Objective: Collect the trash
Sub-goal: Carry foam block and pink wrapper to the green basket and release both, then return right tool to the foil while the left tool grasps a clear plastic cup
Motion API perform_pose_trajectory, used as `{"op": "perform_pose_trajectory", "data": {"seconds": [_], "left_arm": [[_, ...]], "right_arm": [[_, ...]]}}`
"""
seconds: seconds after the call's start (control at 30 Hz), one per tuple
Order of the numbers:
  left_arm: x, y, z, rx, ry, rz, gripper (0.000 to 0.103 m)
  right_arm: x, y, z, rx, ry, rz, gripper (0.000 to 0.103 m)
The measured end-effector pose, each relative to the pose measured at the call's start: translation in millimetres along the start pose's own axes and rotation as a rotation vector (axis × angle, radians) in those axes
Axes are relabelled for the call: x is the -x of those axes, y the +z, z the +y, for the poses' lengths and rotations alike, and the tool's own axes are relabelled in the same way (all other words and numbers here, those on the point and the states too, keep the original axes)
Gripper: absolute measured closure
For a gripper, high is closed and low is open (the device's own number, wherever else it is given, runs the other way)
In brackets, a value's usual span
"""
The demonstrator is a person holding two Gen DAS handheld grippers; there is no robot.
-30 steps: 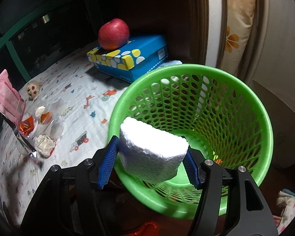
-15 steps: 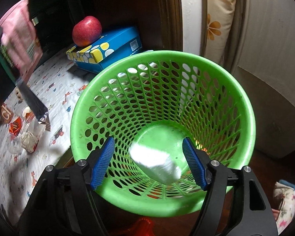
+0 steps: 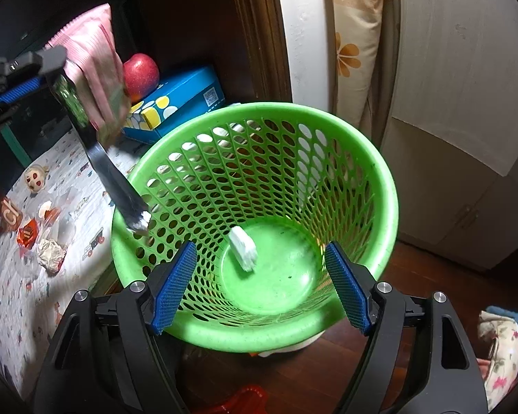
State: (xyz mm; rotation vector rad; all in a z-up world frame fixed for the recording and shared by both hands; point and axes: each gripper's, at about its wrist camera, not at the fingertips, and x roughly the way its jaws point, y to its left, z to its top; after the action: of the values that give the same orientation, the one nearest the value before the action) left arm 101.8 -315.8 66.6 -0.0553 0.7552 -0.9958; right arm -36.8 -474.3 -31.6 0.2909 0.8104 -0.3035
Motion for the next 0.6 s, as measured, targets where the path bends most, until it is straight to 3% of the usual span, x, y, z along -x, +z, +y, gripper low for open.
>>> {"op": "perform_pose_trajectory", "data": {"seconds": [0.13,0.2,0.27,0.47,0.6], "left_arm": [[-13,-9,-2,0.027,-0.033,0.033,0.082],[-18,-14,-1,0.035,-0.040,0.046,0.073],[-21,-20,0,0.038,-0.036,0.056,0.058],[-11,-34,13,0.073,-0.018,0.064,0.049],[12,-45,27,0.081,0.050,0.036,0.041]], "right_arm": [[5,-3,-4,-0.008,-0.003,-0.006,0.026],[7,-4,-5,-0.011,-0.004,-0.007,0.026],[9,-5,-6,-0.012,-0.006,-0.010,0.026],[13,-6,0,-0.002,0.002,-0.015,0.026],[15,-7,13,0.022,0.023,-0.019,0.024]]}}
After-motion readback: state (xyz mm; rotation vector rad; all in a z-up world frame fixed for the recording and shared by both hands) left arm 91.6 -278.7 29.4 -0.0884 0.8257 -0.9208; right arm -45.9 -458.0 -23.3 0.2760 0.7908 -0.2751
